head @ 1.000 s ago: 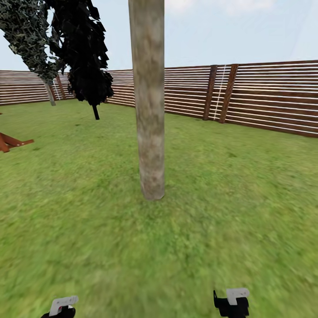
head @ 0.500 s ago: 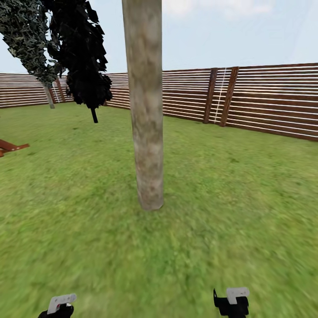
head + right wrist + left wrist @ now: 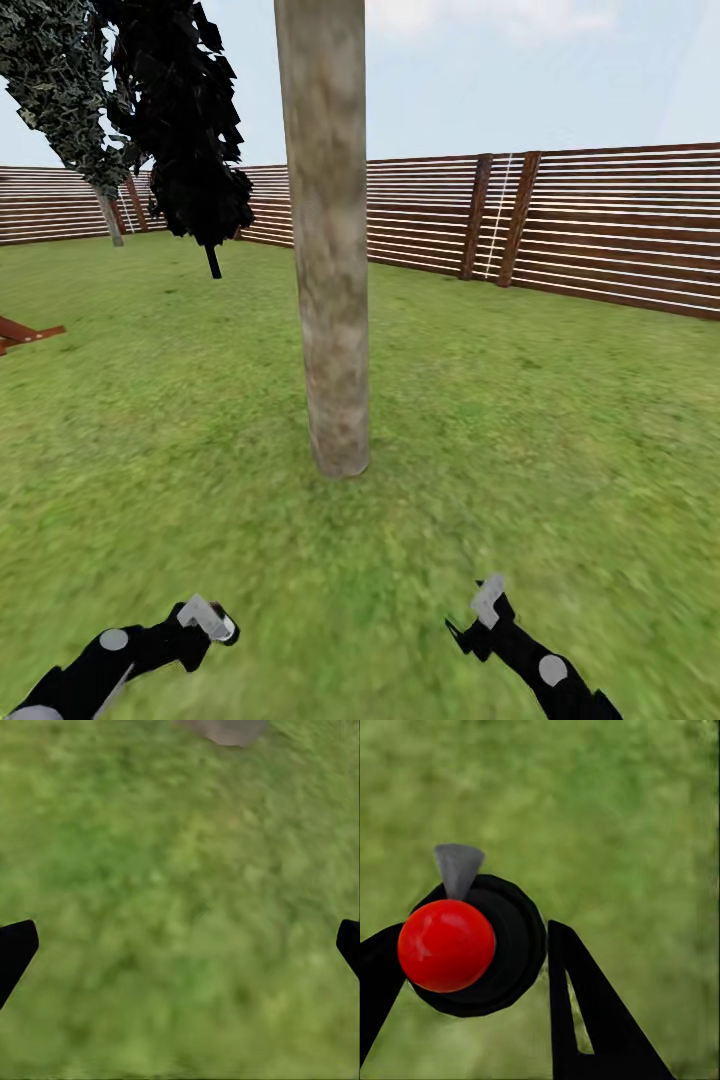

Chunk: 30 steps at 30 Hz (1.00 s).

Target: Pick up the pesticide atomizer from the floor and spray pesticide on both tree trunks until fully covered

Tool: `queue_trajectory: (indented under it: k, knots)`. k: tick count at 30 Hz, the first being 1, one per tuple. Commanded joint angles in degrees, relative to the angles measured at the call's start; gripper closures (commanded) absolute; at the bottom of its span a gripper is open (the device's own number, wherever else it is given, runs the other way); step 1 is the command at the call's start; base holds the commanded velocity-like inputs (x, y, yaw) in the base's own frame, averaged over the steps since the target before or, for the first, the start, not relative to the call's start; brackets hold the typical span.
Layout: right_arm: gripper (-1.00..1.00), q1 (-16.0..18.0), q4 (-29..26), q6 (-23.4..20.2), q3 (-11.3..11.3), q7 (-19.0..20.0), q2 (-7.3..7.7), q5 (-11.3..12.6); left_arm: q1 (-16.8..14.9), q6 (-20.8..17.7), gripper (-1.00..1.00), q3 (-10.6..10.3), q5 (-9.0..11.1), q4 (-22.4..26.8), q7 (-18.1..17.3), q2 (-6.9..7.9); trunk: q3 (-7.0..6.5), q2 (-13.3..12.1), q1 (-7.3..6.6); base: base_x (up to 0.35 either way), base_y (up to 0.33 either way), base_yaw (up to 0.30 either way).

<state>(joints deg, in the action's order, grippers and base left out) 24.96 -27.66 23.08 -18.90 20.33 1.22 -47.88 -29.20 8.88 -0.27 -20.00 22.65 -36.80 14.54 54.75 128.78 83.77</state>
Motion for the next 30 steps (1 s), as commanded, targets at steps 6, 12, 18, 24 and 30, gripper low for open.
queue_trajectory:
  k: [6, 12, 18, 24, 30]
  knots:
    - [-1.00, 5.30, -0.68, -1.77, -0.44, 19.86, -0.36, -6.44, -3.28, -2.10, 1.00, -0.06, -13.85, 3.77, -19.14, -0.21, 0.06, 0.02, -0.01, 0.000, 0.000, 0.000]
    - [-1.00, 6.81, -0.65, -2.74, -0.36, 23.76, -2.54, -7.03, -4.00, -5.30, 1.00, -0.40, -16.39, 4.26, -23.09, -0.56, 0.06, 0.02, -0.01, 0.000, 0.000, 0.000]
    - [-1.00, 6.86, -0.64, -2.82, -0.35, 23.95, -5.73, -11.37, -4.02, -5.60, 1.00, -2.11, -18.30, 5.52, -23.83, -1.02, 0.06, 0.02, -0.01, 0.000, 0.000, 0.000]
    - [1.00, 6.86, -0.64, -2.70, -0.35, 24.29, -7.26, -13.75, -4.02, -5.63, 1.00, -4.01, -19.16, 5.56, -23.74, -3.42, 0.06, 0.02, -0.01, 0.000, 0.000, 0.000]
    - [1.00, 6.94, -1.60, -2.77, 6.77, 24.32, -9.81, -13.78, -4.02, -5.72, 1.00, -7.25, -19.27, 5.56, -23.37, -6.34, 0.06, 0.02, -0.01, 0.000, 0.000, 0.000]
